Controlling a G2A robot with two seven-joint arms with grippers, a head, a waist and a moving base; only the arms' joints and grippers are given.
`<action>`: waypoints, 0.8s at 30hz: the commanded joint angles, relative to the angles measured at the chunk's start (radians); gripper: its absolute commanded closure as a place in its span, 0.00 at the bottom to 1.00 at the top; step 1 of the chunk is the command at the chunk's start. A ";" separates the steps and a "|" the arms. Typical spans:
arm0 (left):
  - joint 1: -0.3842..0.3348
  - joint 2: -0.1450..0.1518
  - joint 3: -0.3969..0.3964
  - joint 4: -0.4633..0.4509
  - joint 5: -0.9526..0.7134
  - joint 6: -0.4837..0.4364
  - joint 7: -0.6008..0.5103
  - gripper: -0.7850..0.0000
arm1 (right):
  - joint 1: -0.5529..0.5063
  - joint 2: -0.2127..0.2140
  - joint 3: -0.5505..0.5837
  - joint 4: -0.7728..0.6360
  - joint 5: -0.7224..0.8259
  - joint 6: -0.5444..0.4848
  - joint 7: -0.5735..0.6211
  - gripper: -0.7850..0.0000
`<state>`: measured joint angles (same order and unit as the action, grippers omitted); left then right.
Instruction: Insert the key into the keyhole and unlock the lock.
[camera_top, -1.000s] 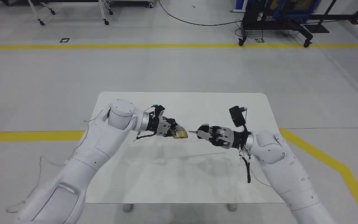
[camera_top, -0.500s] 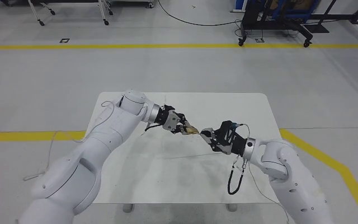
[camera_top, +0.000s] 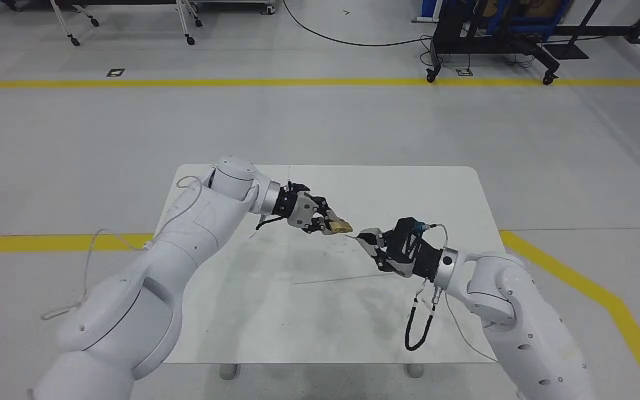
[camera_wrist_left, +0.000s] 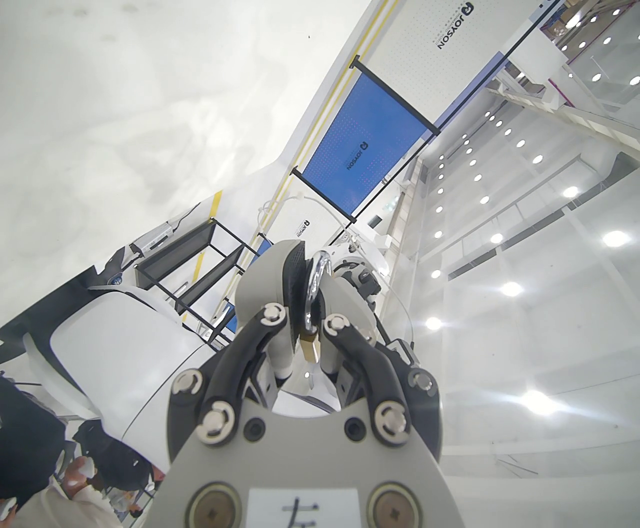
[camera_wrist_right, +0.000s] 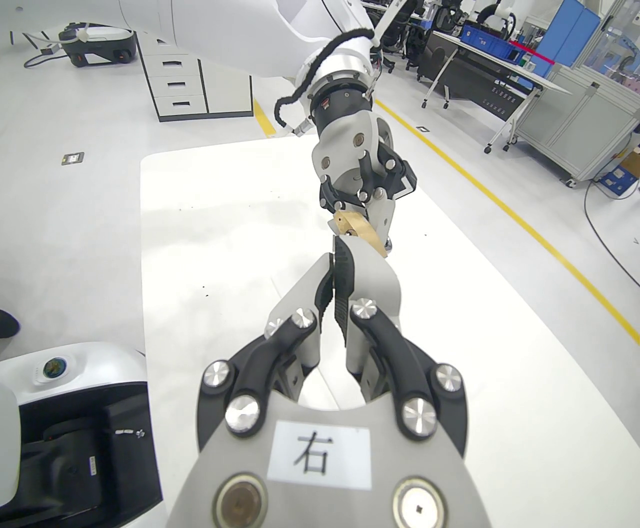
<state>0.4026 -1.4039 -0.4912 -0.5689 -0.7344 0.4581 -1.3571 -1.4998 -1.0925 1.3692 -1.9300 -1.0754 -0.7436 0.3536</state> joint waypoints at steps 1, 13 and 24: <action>0.000 0.000 0.000 0.000 0.000 0.000 0.000 1.00 | 0.000 0.000 0.000 0.000 0.000 0.000 0.000 1.00; 0.016 0.000 -0.009 -0.011 -0.012 -0.007 0.034 1.00 | -0.158 0.021 0.039 -0.336 -0.488 0.164 0.187 1.00; 0.066 -0.012 -0.027 -0.048 -0.019 0.061 0.143 1.00 | -0.155 0.015 -0.186 -0.420 -0.884 0.210 0.356 1.00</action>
<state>0.4679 -1.4157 -0.5121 -0.6208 -0.7448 0.5176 -1.2126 -1.6611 -1.0766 1.2071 -2.3502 -1.9308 -0.5324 0.6931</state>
